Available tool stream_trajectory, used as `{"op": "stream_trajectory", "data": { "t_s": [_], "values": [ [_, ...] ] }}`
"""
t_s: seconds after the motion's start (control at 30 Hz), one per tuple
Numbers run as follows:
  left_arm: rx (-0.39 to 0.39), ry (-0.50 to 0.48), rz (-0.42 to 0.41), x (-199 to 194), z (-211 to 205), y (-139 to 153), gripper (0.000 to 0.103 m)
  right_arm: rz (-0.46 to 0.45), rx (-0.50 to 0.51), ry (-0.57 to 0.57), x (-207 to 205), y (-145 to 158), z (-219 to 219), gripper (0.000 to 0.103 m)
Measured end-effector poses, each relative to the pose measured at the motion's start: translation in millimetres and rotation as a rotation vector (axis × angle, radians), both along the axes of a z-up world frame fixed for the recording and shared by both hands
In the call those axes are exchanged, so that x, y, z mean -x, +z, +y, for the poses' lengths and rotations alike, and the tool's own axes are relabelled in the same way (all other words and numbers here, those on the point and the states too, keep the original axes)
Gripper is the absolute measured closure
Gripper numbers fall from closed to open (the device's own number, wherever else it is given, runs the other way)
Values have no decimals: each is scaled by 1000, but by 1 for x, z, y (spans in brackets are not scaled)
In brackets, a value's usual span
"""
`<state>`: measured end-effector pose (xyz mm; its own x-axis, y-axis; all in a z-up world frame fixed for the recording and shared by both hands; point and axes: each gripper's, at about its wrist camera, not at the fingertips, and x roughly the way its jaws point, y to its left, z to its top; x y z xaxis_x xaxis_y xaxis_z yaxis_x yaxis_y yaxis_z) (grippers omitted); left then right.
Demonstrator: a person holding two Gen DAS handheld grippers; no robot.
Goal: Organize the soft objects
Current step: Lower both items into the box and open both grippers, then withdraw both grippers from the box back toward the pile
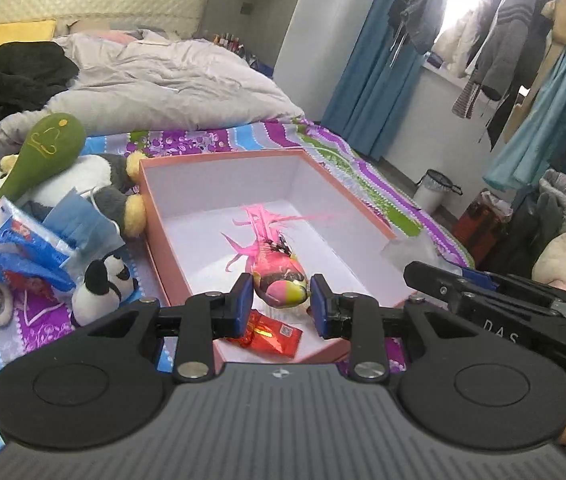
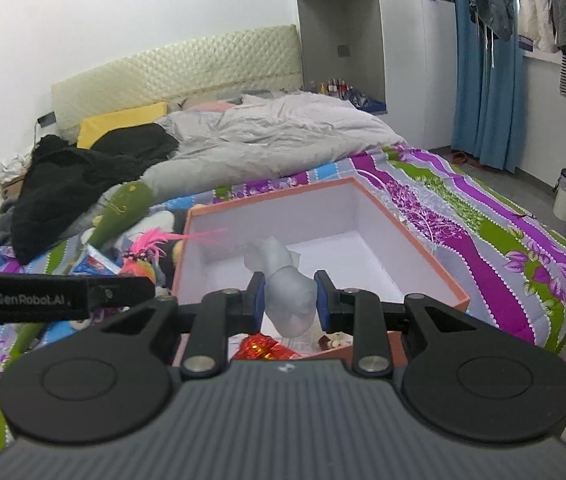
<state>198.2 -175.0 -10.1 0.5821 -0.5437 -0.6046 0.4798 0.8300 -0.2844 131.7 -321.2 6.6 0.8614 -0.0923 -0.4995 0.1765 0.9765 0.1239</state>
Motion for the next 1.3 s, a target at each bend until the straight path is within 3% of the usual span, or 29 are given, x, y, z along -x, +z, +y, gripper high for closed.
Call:
{"op": "stream_trajectory", "data": {
  "t_s": [0.17,0.4,0.67,0.93,1.17,1.3],
  "values": [
    [-62,-17,33,-33,-15,-11,67,88,-64,0,-29,-14,-17,73],
    [-168,-22,156,-80,-36,-38,67,240,-131,9,-64,-37,-35,73],
    [-179,-35,191,-85,-39,-51,65,294,-123,7,-73,-45,-43,66],
    [-161,-30,182,-78,-27,-49,63,263,-135,1,-64,-43,-46,59],
    [-132,3,84,-42,-10,-30,63,136,-169,4,-26,-27,-40,59],
    [-121,13,35,-16,0,-23,63,89,-131,15,-5,-23,-25,59]
  ]
}}
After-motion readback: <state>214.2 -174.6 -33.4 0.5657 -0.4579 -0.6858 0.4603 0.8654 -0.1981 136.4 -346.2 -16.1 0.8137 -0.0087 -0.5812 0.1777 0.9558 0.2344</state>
